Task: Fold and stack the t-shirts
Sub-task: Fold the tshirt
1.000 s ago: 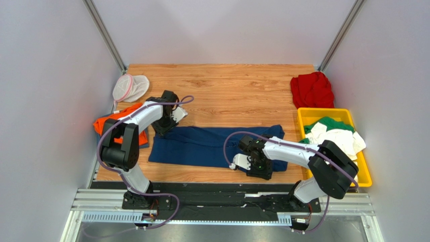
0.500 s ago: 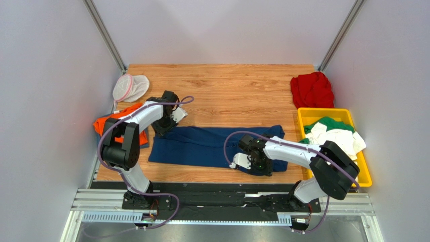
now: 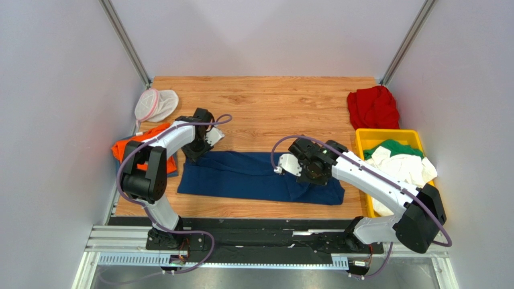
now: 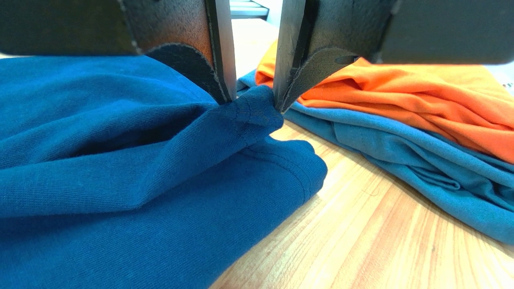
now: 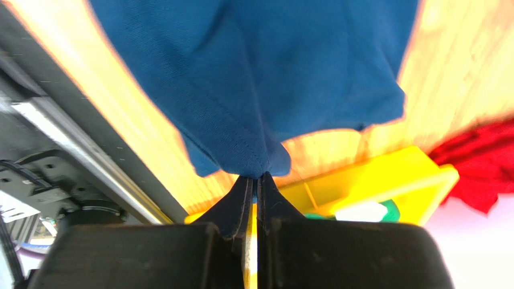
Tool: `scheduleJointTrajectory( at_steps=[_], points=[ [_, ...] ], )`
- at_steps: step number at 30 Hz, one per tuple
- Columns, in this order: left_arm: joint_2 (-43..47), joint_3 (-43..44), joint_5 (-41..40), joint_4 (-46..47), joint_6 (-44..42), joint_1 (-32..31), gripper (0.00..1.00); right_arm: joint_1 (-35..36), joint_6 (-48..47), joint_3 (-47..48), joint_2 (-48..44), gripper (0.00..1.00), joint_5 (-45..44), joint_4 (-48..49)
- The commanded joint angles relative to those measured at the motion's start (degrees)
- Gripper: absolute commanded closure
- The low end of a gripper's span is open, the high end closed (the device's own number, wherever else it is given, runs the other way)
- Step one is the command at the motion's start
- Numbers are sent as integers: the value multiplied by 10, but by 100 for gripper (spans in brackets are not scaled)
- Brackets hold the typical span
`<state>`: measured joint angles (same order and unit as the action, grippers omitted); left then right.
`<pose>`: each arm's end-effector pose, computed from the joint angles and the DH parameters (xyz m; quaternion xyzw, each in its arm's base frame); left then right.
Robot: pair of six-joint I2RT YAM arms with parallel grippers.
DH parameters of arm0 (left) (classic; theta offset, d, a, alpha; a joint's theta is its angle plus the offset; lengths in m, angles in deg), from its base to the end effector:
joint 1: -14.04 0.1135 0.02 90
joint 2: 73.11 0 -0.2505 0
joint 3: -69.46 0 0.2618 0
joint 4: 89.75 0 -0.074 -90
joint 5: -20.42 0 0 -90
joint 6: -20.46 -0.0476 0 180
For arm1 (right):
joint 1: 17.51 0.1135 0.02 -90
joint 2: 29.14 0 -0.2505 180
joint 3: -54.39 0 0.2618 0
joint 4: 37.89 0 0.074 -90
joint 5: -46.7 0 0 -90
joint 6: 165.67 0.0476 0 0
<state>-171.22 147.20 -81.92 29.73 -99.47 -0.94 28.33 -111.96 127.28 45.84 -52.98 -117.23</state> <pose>0.3116 -0.0728 0.1514 0.3707 0.9192 0.1165 0.0643 0.1693 0.1628 0.2263 -0.6480 0.7533 -0.0776 0.0812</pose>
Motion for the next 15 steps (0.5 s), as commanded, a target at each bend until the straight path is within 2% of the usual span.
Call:
scheduleJointTrajectory(
  at_steps=[1,8,15],
  points=[
    [12,-6,5,14,-7,-1,63,-43,-19,34,8,100,-51,-5],
    [17,-4,-5,20,-15,-1,63,-140,-49,119,53,100,-54,14],
    [9,3,-5,24,-13,-1,64,-166,-57,237,111,100,-74,4]
  ],
)
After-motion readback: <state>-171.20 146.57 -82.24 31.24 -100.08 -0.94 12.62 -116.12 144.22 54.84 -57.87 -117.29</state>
